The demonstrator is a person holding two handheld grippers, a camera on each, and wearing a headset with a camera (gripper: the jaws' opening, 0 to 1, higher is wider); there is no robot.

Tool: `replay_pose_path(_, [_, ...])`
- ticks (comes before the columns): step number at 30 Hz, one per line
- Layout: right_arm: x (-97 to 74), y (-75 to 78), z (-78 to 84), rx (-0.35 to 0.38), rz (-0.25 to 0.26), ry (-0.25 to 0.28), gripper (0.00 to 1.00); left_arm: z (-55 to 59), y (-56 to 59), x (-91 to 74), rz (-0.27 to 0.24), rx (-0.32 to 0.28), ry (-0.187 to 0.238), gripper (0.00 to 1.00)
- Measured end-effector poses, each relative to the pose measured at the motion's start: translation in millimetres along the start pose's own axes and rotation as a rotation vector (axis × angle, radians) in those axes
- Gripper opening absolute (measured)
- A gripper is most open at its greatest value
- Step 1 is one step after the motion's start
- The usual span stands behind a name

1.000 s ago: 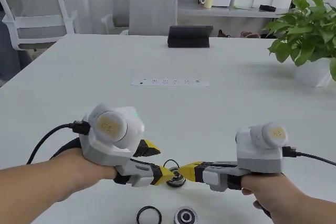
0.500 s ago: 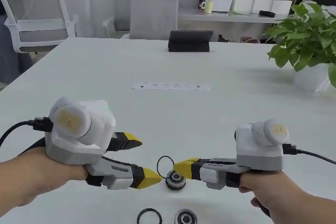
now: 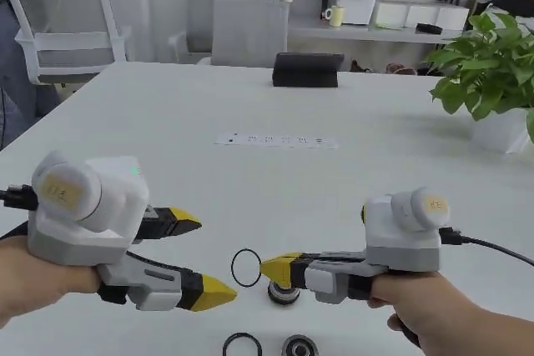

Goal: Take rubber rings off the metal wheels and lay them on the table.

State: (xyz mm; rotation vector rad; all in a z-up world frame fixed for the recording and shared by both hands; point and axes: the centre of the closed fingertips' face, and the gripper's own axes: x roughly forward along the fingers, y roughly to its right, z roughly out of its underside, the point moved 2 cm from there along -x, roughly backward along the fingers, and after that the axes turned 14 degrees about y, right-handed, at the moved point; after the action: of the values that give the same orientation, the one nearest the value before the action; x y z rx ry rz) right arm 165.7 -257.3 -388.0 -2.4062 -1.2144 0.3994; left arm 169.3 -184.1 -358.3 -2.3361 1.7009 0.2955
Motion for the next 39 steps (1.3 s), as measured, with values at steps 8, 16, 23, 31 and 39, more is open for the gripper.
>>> replay_pose_path(8, [8.7,-5.8,7.6,0.004,-0.02,-0.032,0.0,5.7,-3.9,-11.9,-0.014,-0.008,-0.004,0.65])
replay_pose_path(16, [14.0,-6.8,21.4,0.03,-0.03,-0.075,0.0,11.9,-5.9,-20.0,-0.028,-0.018,-0.014,0.66])
replay_pose_path(23, [15.1,-5.3,34.1,0.024,-0.026,-0.127,0.0,15.9,-8.4,-24.5,-0.038,-0.021,-0.02,0.67])
replay_pose_path(31, [17.0,-5.6,46.4,0.005,-0.019,-0.192,0.0,17.8,-7.0,-25.4,-0.035,-0.027,-0.026,0.67])
replay_pose_path(39, [13.0,-4.1,63.2,-0.057,-0.015,-0.286,0.0,20.0,-6.2,-26.3,-0.036,-0.029,-0.034,0.67])
